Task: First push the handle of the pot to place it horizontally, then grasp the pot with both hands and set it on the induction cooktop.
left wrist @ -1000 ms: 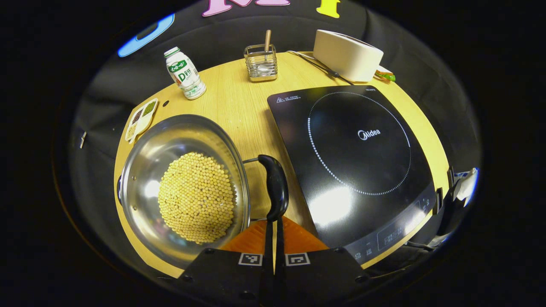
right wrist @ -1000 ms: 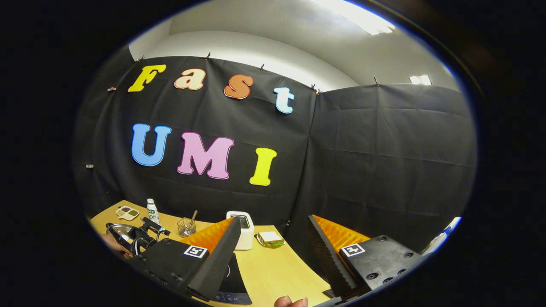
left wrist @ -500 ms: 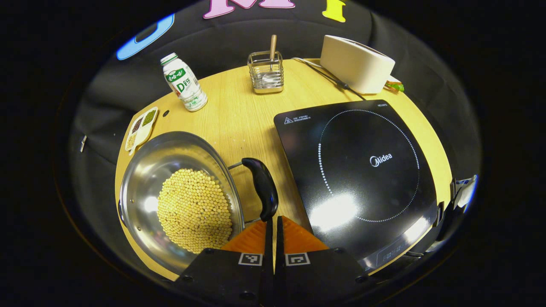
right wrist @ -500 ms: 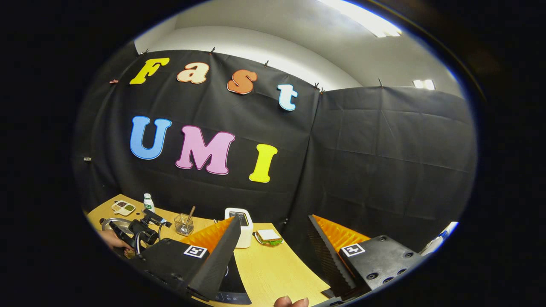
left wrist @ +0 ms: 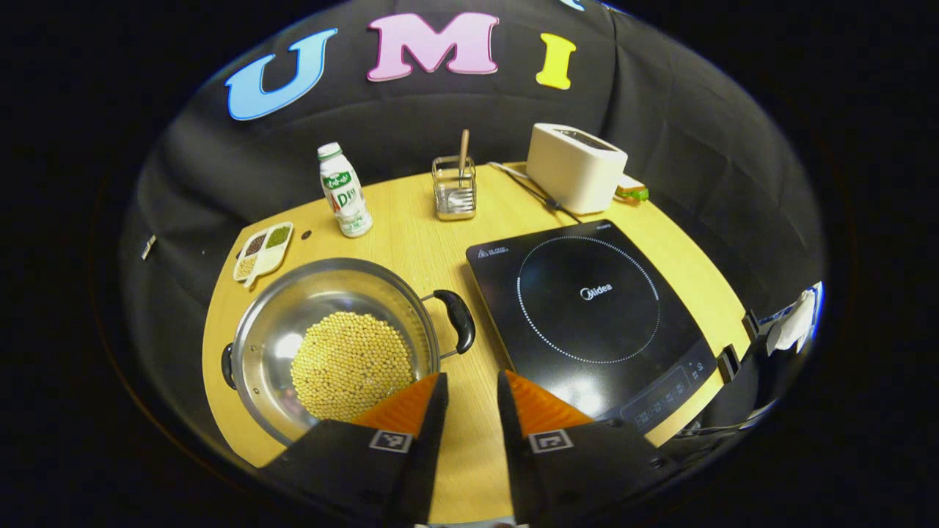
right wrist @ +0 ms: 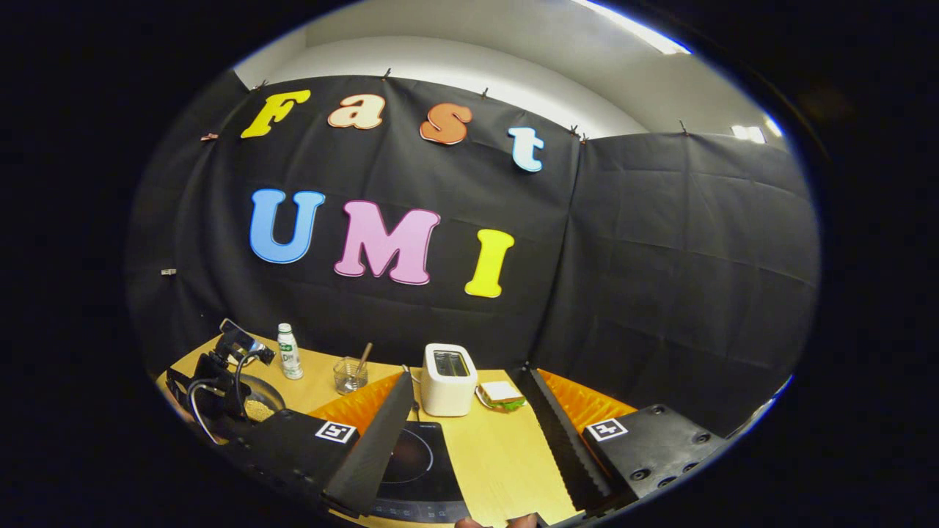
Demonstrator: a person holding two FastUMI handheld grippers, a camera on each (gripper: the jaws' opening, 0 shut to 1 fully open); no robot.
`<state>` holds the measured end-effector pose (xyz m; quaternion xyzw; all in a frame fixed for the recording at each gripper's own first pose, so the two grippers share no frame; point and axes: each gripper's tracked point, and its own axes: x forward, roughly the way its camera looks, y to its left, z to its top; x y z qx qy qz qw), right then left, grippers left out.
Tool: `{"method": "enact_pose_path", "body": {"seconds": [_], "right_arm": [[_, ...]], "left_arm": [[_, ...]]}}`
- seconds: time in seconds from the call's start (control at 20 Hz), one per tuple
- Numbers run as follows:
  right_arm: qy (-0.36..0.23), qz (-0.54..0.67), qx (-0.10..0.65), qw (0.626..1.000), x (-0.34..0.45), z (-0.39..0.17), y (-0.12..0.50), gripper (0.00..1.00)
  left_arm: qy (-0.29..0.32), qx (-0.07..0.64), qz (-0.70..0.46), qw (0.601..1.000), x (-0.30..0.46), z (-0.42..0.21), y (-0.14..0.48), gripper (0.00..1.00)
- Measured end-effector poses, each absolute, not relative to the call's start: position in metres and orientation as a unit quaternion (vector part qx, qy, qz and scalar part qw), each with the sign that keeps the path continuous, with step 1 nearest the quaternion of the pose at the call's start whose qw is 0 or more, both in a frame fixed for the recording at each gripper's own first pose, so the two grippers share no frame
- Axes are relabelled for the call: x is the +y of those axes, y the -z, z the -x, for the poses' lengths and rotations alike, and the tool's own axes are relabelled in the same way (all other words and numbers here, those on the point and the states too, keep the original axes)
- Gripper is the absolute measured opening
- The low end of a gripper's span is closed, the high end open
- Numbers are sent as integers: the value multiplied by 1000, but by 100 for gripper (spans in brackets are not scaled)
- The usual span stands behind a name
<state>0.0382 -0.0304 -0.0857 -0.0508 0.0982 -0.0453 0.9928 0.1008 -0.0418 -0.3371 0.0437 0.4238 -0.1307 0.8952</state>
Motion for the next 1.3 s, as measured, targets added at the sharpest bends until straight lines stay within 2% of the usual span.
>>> {"method": "enact_pose_path", "body": {"seconds": [0.05,0.1,0.15,0.25,0.5,0.85,1.1,1.3], "right_arm": [[27,46,107,993,-18,-42,93,98],[9,35,121,992,-3,-46,101,98],[-12,20,135,991,13,-48,107,98],[-41,3,149,988,42,-56,118,98],[-111,-16,198,974,117,-78,163,98],[-179,-29,287,941,209,-97,257,99],[-190,-31,343,919,245,-108,320,99],[-186,-32,386,903,256,-113,365,99]], "left_arm": [[131,408,-38,903,-37,-100,328,60],[124,393,-32,910,-29,-99,317,67],[116,380,-22,917,-21,-99,309,84],[103,359,6,928,-4,-95,292,97],[61,340,21,938,74,-92,281,97],[-9,340,2,940,195,-90,307,96],[-34,360,-1,932,258,-106,344,97],[-19,379,39,924,266,-123,370,95]]}}
